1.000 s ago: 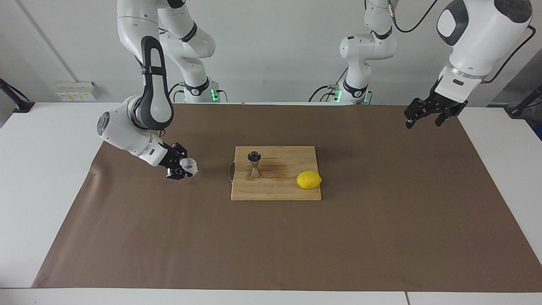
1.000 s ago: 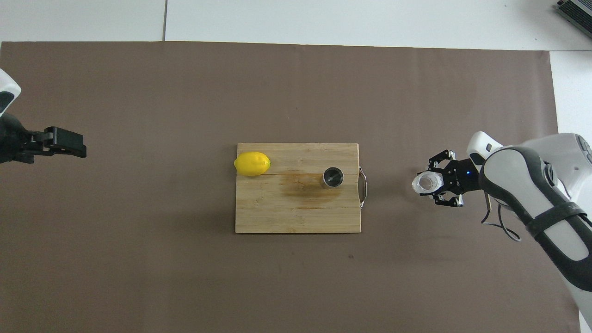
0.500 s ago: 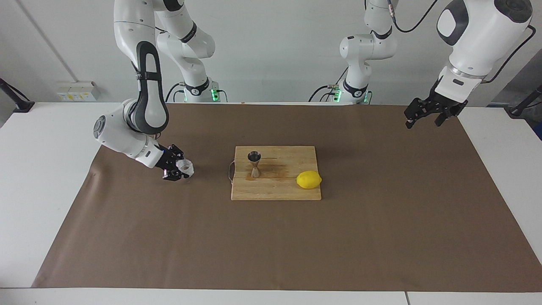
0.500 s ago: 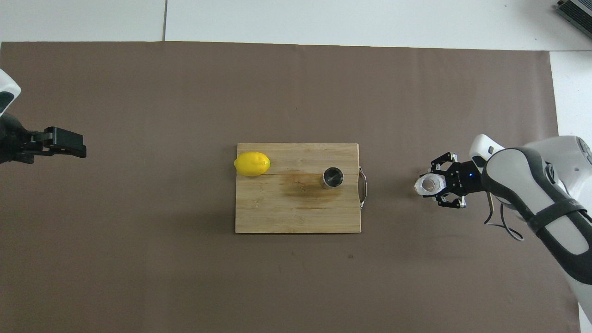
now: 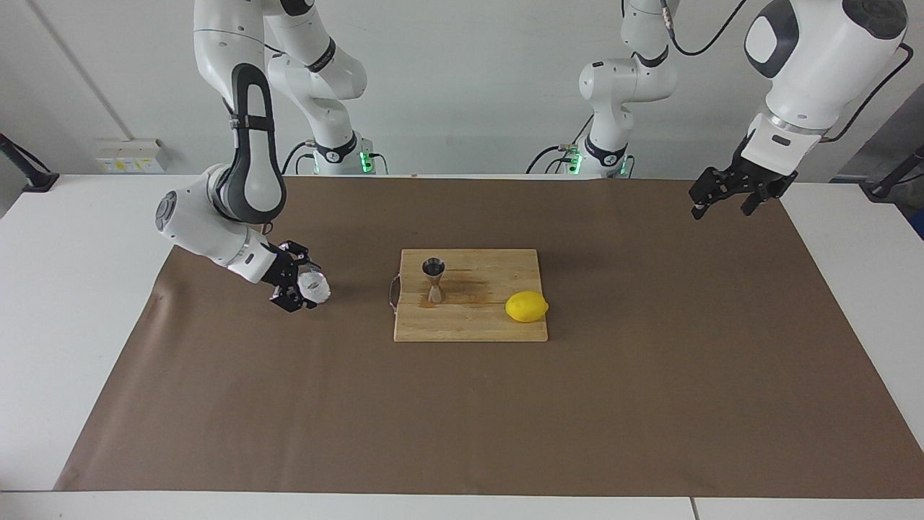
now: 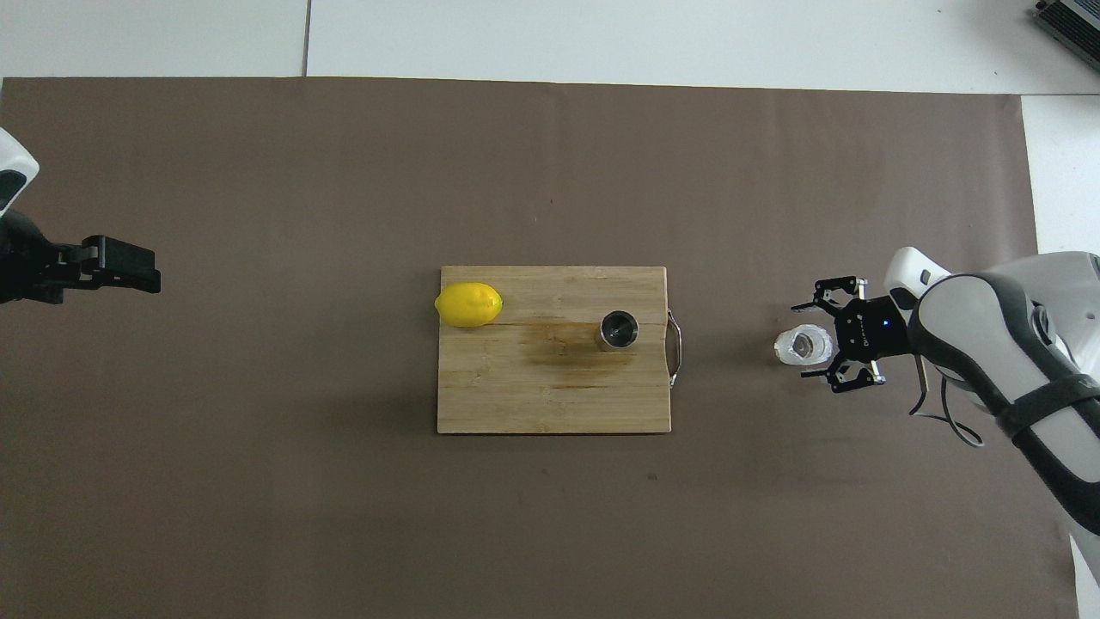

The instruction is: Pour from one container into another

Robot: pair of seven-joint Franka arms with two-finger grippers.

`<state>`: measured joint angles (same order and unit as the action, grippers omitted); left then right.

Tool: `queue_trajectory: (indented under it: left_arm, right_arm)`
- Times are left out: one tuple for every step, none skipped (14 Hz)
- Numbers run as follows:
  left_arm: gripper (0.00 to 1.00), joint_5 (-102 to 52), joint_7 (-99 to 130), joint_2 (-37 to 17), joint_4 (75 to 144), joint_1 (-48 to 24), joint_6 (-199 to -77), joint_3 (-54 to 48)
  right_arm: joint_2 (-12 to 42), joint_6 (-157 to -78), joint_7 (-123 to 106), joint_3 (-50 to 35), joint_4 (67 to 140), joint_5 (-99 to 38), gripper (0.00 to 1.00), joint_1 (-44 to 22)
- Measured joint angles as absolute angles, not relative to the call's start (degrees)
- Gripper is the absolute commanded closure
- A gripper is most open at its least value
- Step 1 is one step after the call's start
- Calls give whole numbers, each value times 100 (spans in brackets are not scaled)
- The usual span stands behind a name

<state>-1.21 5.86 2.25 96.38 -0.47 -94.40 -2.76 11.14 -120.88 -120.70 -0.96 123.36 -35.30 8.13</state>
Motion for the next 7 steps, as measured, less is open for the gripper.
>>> queue_trajectory:
  left_arm:
    - [0,-121,586,225,9638,-47,-9440,-276]
    - [0,-121,586,225,9638,-47,-9440,-276]
    - [0,-121,586,225,9638,-47,-9440,-276]
    - [0,-121,586,225,9638,-47,-9440,-276]
    - [0,-121,586,225,9638,-47,-9440,-276]
    - [0,-121,586,225,9638,-47,-9440,-276]
    - [0,-121,586,225,9638,-47,-9440,-276]
  right_arm:
    - [1007,-12033,-11894,-96,12333,-3530,0,812]
    - [876,-11991,-11679,-96,12332,-3530,0,812]
    - [745,-11947,-11432,-96,12331,-3529,0,812]
    - [627,-11934,-11153,-98,12329,-3507,0,810]
    - [516,-11929,-10808,-99,12322,-3439,0,806]
    - [409,-11924,-10412,-100,12300,-3348,0,792]
    - [301,-11918,-9926,-109,12253,-3188,0,762]
